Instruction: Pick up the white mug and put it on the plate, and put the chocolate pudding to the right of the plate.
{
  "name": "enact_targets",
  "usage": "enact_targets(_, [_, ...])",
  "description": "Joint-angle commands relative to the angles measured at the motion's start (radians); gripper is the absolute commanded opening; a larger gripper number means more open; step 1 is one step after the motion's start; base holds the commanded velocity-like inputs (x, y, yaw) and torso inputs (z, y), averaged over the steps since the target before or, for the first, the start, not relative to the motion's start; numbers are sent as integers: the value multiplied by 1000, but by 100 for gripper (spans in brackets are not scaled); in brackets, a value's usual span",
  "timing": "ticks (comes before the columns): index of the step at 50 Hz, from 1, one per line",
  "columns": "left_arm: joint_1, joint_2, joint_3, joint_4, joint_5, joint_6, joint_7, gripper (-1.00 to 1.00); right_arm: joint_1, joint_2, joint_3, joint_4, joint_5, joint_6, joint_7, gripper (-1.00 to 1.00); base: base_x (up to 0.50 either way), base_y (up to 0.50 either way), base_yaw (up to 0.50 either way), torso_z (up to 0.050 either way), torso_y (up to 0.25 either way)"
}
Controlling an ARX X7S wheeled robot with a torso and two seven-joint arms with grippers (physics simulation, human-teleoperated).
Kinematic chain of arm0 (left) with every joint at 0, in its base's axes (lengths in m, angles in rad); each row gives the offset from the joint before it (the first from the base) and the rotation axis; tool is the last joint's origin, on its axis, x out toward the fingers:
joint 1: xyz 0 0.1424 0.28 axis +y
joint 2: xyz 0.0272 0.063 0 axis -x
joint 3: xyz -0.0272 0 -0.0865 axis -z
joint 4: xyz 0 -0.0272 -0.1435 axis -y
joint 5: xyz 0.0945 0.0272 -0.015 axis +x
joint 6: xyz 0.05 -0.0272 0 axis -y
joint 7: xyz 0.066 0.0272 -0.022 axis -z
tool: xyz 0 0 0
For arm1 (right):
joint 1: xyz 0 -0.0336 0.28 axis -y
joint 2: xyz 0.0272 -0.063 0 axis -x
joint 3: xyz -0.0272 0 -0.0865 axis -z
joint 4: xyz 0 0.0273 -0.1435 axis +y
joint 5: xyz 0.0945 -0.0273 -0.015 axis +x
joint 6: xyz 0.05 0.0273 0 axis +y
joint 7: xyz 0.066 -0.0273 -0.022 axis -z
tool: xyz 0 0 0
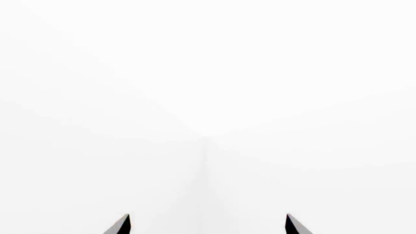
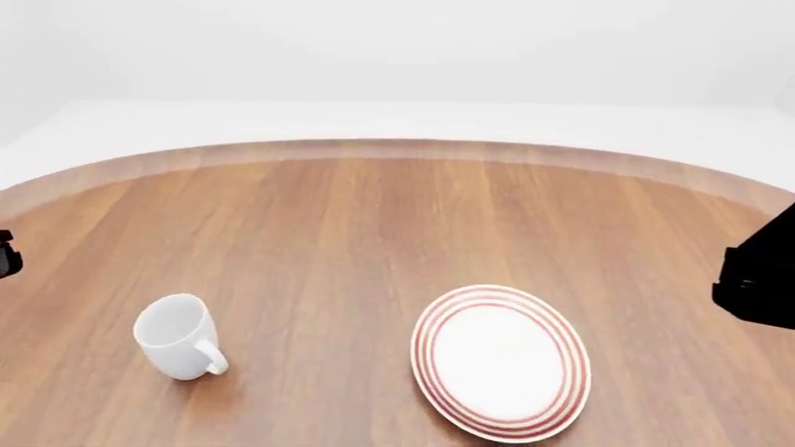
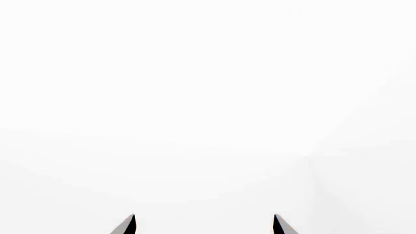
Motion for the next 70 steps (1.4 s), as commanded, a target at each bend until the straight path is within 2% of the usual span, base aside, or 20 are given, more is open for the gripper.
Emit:
enact_targets(1, [4, 15, -10, -1, 2, -13, 22, 100, -5, -15, 19, 1, -20, -2, -12, 100, 0, 0, 0, 0, 0])
enact_targets(12, [4, 5, 13, -7, 35, -49, 18, 100, -6, -11, 13, 1, -23, 6, -6, 100, 0, 0, 0, 0, -17])
enact_targets(30, [2, 5, 23, 1, 21, -84, 14, 100, -6, -4, 6, 3, -24, 11, 1, 100, 0, 0, 0, 0, -222])
enact_targets(34, [-19, 18, 21, 31, -32, -217, 12, 100, -6, -2, 5, 3, -23, 11, 3, 100, 0, 0, 0, 0, 0])
enact_targets(35, [-36, 23, 22, 43, -75, -312, 15, 100, -7, -2, 4, 4, -24, 9, 2, 100, 0, 0, 0, 0, 0])
enact_targets(38, [-67, 48, -11, 55, -201, -441, 26, 100, -7, -1, 2, 4, -24, 11, 4, 100, 0, 0, 0, 0, 0])
enact_targets(40, [-105, 85, -66, 54, -355, -592, 22, 100, -5, 0, 2, 4, -23, 14, 6, 100, 0, 0, 0, 0, 0])
enact_targets(42, [-116, 94, -67, 52, -377, -638, 3, 100, -5, 0, 1, 5, -23, 14, 6, 100, 0, 0, 0, 0, 0])
enact_targets(43, [-113, 96, -53, 50, -367, -625, 5, 100, -5, 0, 0, 6, -23, 14, 7, 100, 0, 0, 0, 0, 0])
enact_targets(49, [-141, 124, -22, 38, -407, -759, -54, 100, -6, 2, -2, 10, -21, 11, 8, 100, 0, 0, 0, 0, 0])
enact_targets(55, [-184, 157, -52, 37, -484, -883, -100, 100, -6, 4, -2, 10, -18, 15, 12, 100, 0, 0, 0, 0, 0])
enact_targets(70, [-229, 235, -20, -47, -541, -956, -169, 100, -8, 8, -7, 19, -17, 8, 15, 100, 0, 0, 0, 0, 0])
